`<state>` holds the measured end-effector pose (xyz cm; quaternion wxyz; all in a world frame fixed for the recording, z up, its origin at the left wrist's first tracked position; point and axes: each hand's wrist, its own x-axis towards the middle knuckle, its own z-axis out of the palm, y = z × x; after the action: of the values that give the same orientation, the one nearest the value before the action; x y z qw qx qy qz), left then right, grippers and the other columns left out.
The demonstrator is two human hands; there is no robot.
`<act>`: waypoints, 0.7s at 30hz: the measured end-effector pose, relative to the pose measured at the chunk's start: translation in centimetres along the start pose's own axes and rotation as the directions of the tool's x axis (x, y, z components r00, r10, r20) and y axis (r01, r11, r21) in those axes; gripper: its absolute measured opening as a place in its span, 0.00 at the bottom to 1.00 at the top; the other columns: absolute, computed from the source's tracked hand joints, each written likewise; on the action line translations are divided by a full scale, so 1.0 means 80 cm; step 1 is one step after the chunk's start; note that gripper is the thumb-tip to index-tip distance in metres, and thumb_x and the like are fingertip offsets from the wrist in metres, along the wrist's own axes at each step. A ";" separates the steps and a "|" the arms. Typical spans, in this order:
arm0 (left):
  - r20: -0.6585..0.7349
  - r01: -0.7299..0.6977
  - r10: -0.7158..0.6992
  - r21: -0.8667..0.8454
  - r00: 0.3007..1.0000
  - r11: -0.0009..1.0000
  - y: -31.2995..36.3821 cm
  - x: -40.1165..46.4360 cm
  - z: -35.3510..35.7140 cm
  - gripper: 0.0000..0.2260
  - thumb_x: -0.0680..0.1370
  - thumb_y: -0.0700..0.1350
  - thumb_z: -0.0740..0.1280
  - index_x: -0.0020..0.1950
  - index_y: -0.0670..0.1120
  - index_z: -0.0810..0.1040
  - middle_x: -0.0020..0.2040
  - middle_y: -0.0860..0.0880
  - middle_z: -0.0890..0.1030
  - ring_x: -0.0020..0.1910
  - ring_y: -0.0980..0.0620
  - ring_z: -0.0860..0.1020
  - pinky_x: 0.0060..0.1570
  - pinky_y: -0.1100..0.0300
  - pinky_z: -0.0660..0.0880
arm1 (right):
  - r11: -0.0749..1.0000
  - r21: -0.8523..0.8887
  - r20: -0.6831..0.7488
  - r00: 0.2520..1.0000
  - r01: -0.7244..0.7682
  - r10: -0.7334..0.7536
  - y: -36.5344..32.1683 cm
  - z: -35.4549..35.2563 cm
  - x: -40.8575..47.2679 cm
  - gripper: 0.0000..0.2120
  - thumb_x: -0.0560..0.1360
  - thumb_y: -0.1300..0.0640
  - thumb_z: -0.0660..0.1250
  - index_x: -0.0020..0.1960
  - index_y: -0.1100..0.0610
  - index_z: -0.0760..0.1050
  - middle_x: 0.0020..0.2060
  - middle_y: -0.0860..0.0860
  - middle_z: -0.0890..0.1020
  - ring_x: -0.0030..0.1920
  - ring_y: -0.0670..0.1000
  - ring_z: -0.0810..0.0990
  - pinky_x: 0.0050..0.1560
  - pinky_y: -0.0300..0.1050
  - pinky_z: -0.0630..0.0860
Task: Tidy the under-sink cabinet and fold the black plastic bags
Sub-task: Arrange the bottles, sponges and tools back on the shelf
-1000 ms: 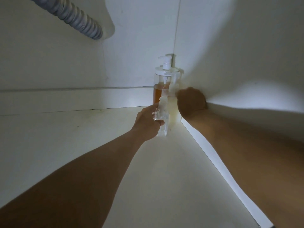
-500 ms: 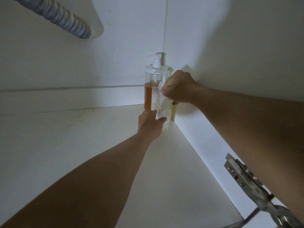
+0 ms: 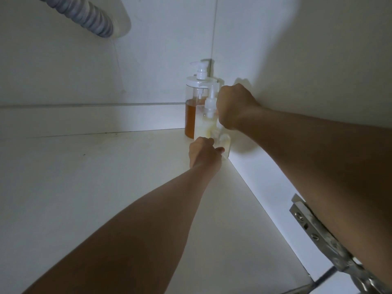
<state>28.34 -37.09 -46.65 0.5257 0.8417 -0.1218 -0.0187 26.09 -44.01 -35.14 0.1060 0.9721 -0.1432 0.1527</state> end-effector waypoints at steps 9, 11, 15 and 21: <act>0.275 0.035 -0.051 0.066 0.960 0.997 0.001 -0.010 -0.024 0.25 0.78 0.34 0.62 0.75 0.46 0.66 0.72 0.48 0.69 0.70 0.47 0.69 0.66 0.58 0.68 | 0.984 -0.115 0.155 0.981 0.138 -0.119 0.000 -0.016 0.002 0.05 0.76 0.66 0.60 0.45 0.59 0.69 0.35 0.52 0.63 0.42 0.54 0.70 0.35 0.43 0.67; 0.322 0.036 -0.054 0.063 0.945 0.997 0.002 -0.017 -0.030 0.25 0.78 0.34 0.62 0.75 0.44 0.67 0.72 0.46 0.69 0.70 0.45 0.69 0.68 0.55 0.68 | 0.996 -0.049 0.156 0.986 0.068 -0.059 0.000 -0.018 0.002 0.02 0.76 0.65 0.63 0.46 0.59 0.70 0.35 0.53 0.66 0.36 0.52 0.69 0.30 0.41 0.63; 0.375 0.029 -0.058 0.083 0.925 0.996 0.001 -0.030 -0.044 0.18 0.75 0.32 0.62 0.65 0.35 0.71 0.63 0.42 0.73 0.63 0.44 0.74 0.52 0.60 0.76 | 0.997 0.068 0.024 0.999 -0.046 0.045 -0.005 -0.002 0.003 0.13 0.77 0.58 0.65 0.59 0.63 0.73 0.45 0.56 0.72 0.45 0.56 0.75 0.37 0.43 0.67; 0.460 0.026 -0.038 0.033 0.887 0.999 -0.010 -0.037 -0.062 0.07 0.71 0.29 0.64 0.40 0.40 0.74 0.38 0.56 0.59 0.35 0.56 0.66 0.34 0.67 0.64 | 0.987 0.150 -0.081 0.994 -0.062 0.075 -0.008 0.002 0.000 0.11 0.74 0.59 0.68 0.56 0.59 0.79 0.54 0.56 0.81 0.54 0.57 0.80 0.52 0.45 0.76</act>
<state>26.40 -31.71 -45.39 0.4707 0.8219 -0.2291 -0.2247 26.31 -43.47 -35.41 0.0347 0.9643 -0.1601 0.2081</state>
